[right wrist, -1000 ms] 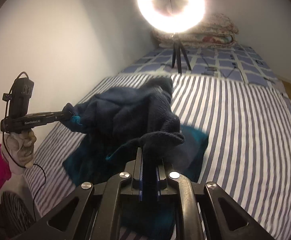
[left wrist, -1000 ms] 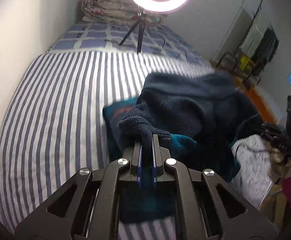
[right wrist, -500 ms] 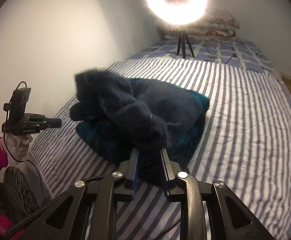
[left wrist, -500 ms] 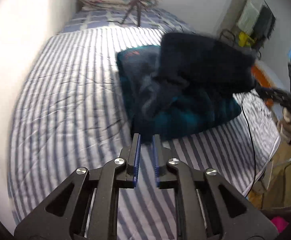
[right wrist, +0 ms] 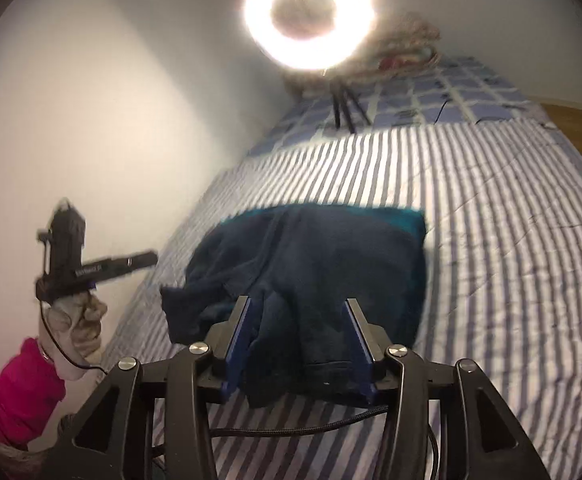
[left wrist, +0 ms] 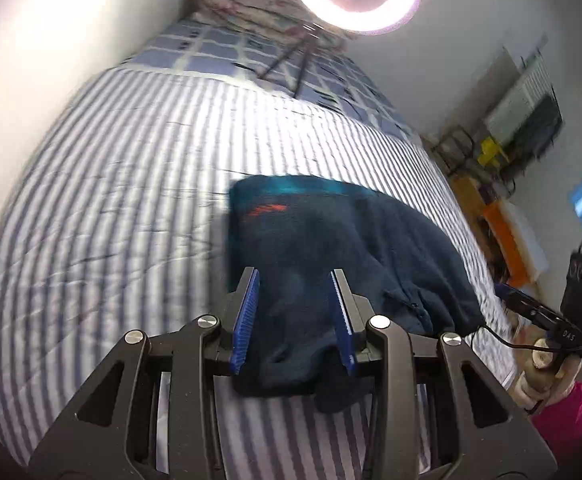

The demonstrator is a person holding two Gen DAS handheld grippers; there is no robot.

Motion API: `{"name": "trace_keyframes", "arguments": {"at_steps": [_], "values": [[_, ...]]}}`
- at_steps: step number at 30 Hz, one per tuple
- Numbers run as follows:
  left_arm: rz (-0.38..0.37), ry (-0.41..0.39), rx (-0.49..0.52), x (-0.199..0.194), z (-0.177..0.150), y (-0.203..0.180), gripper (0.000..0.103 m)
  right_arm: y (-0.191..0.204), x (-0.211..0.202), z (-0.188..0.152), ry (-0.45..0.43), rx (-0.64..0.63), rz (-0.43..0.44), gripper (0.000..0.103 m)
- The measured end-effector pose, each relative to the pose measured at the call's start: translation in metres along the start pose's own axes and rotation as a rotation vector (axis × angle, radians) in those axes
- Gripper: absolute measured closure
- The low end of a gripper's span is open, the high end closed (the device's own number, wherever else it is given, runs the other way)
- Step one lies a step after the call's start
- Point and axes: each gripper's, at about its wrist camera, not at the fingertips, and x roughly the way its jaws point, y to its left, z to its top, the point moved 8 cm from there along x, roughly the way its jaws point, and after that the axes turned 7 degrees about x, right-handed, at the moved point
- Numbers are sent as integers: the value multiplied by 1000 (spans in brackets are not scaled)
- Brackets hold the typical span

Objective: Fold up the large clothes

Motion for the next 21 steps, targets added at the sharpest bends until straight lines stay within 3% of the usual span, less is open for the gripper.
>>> {"name": "trace_keyframes", "arguments": {"at_steps": [4, 6, 9, 12, 15, 18, 21], "values": [[-34, 91, 51, 34, -30, -28, 68, -5, 21, -19, 56, -22, -47, 54], [1, 154, 116, 52, -60, -37, 68, -18, 31, -32, 105, -31, -96, 56], [33, 135, 153, 47, -70, -39, 68, -44, 32, -48, 156, -40, -195, 58], [-23, 87, 31, 18, -63, -28, 64, -57, 10, -51, 125, 65, -120, 56], [-26, 37, -60, -5, -56, -5, 43, -70, -16, -49, 60, 201, -33, 39], [-2, 50, -172, -6, -55, 26, 43, -73, -18, -49, 49, 296, 43, 37], [-52, 82, -292, 5, -59, 43, 43, -70, -7, -54, 66, 322, 64, 37]]}}
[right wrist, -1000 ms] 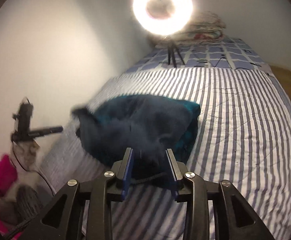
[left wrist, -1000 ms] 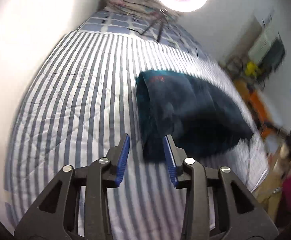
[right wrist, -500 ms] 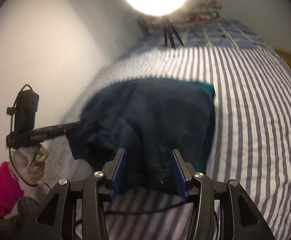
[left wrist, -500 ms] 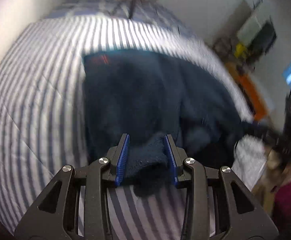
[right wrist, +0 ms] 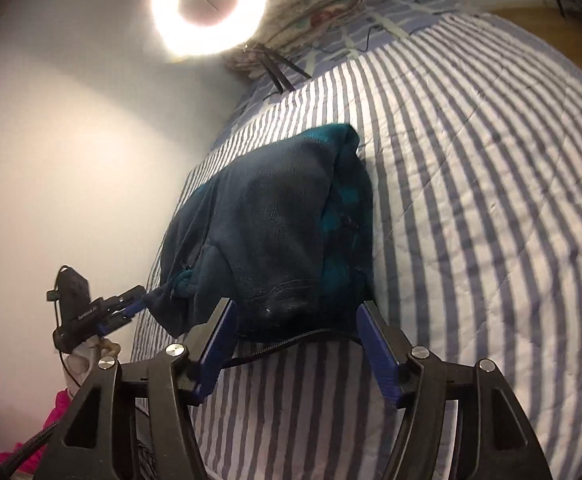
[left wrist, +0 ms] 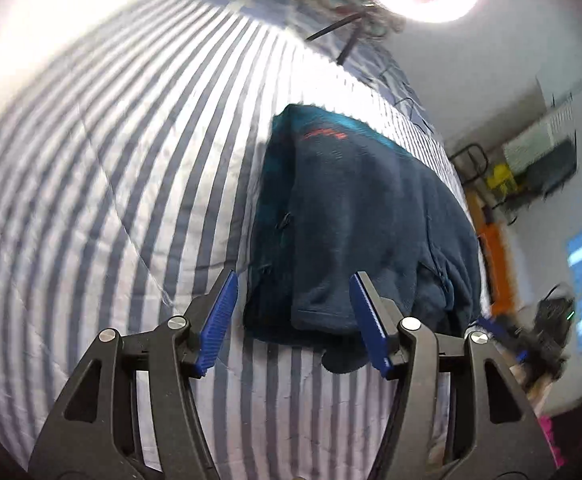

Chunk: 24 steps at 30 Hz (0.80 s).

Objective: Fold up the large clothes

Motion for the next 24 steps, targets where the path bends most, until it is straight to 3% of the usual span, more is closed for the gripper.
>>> {"name": "trace_keyframes", "arguments": {"at_steps": [5, 7, 8, 11, 17, 20, 24], "values": [[-70, 54, -102, 21, -8, 9, 44, 6, 30, 7, 22, 31, 20, 37], [-74, 68, -118, 28, -9, 8, 65, 7, 41, 8, 35, 67, 26, 42], [-74, 75, -116, 30, -9, 5, 78, 8, 46, 8, 46, 77, 32, 62], [-8, 42, -41, 23, -7, -8, 99, 19, 50, 8, 68, 51, 23, 93], [-27, -53, 18, -16, 3, -28, 100, 43, 10, 19, 22, -57, 6, 99], [27, -28, 52, -10, -10, -19, 100, 31, 5, 15, 17, -63, -25, 99], [111, 35, 43, 20, -23, 8, 100, -2, 41, -12, 96, -32, -122, 99]]}}
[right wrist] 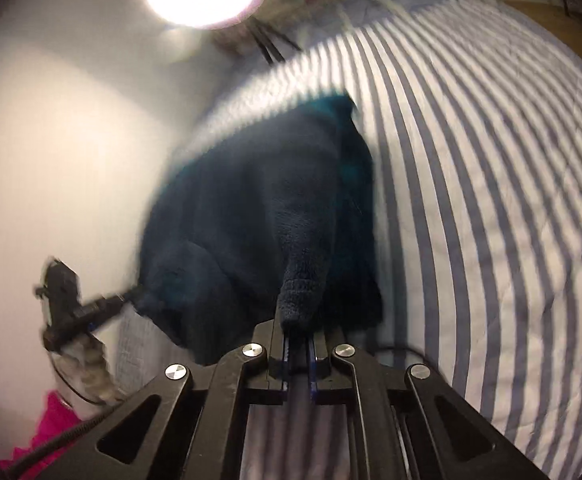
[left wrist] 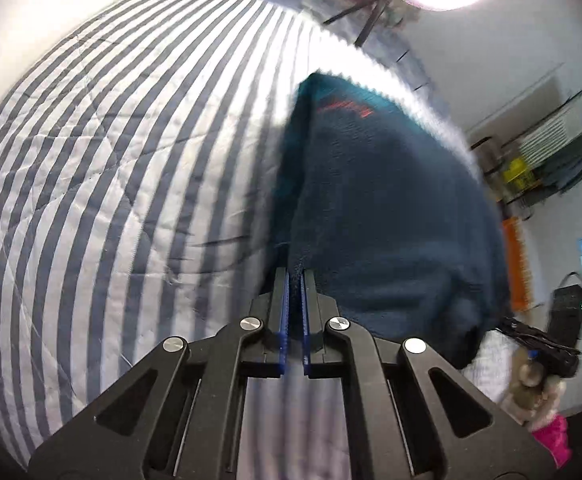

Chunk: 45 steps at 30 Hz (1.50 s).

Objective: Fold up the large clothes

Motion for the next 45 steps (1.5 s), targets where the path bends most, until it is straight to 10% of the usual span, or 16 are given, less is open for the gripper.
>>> {"name": "trace_keyframes", "arguments": {"at_steps": [5, 8, 13, 19, 28, 36, 42, 45], "values": [[33, -10, 85, -6, 2, -12, 100, 0, 1, 0, -13, -35, -36, 97], [48, -28, 146, -20, 12, -22, 98, 10, -20, 6, -34, -110, -41, 72], [69, -99, 208, -52, 30, -38, 98, 24, -62, 15, -114, -262, -61, 59], [52, -186, 272, -62, 77, -75, 98, 72, -79, 62, -279, -415, -94, 60], [19, -104, 262, 17, 138, -124, 98, 129, 28, 127, -130, -380, -27, 64], [14, 9, 226, 78, 84, -93, 98, 95, 93, 88, -20, -412, -106, 69], [-181, 19, 99, 59, 66, -83, 98, 85, 95, 75, -29, -472, -135, 72], [-187, -56, 52, 25, 80, -64, 65, 101, 74, 80, -62, -495, -138, 73]]}}
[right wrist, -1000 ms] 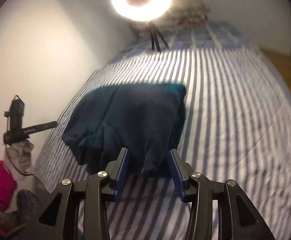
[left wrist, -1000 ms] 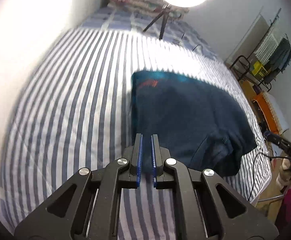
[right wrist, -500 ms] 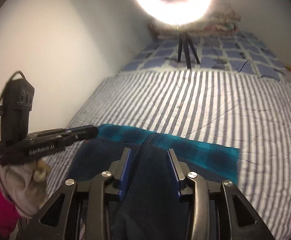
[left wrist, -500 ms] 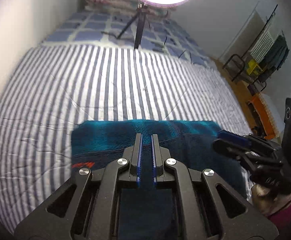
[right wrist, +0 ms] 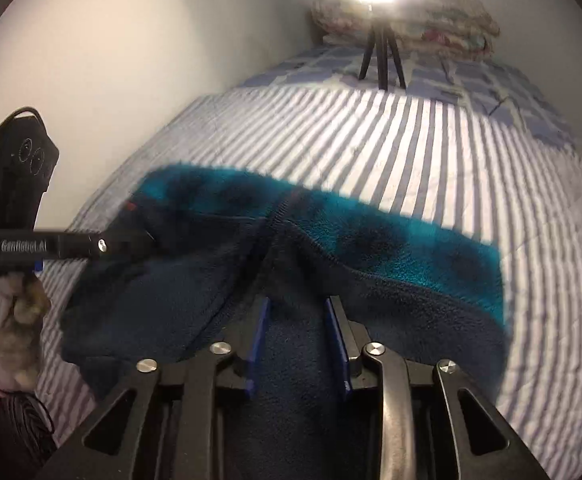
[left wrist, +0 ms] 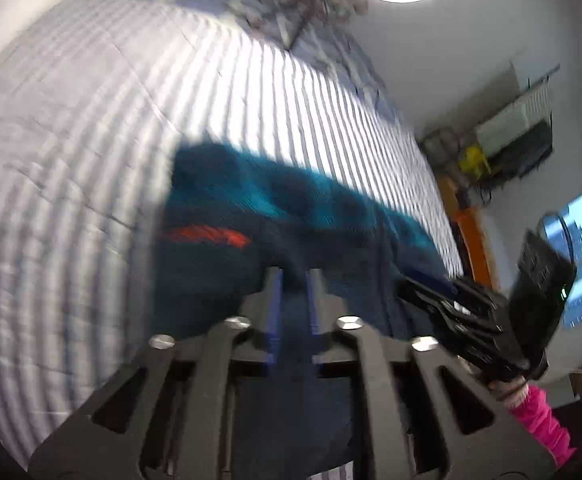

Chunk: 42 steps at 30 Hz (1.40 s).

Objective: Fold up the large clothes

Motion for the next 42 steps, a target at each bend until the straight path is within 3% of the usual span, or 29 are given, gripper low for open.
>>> {"name": "trace_keyframes", "arguments": {"at_steps": [2, 4, 9, 16, 21, 25, 26, 27, 31, 32, 37, 42], "values": [[-2, -51, -43, -17, 15, 13, 46, 14, -16, 6, -38, -15, 40, 72], [21, -66, -91, -23, 27, 29, 45, 37, -24, 6, -51, -50, 92, 72], [-70, 4, -263, 3, 44, 60, 45, 76, -1, -20, 22, -165, 117, 72], [-70, 74, -262, 39, 55, 68, 46, 71, 19, -39, 73, -109, 150, 72], [-138, 55, -310, 50, 61, 72, 73, 69, 23, -39, 82, -119, 146, 73], [-121, -11, -272, 47, 71, 71, 88, 66, 27, -38, 82, -108, 149, 73], [-108, -31, -261, 47, 76, 71, 96, 65, 27, -38, 81, -104, 150, 73], [-61, -58, -242, 45, 79, 73, 103, 65, 28, -41, 78, -100, 148, 73], [142, -106, -160, 36, 94, 84, 103, 67, 27, -43, 77, -110, 126, 73], [156, -108, -142, 32, 96, 83, 103, 68, 25, -42, 79, -110, 125, 73], [113, -94, -17, 10, 91, 45, 103, 66, -8, -31, 17, -83, 150, 73], [103, -92, 124, -8, 51, -4, 102, 30, -52, -23, -86, -10, 108, 70]]}}
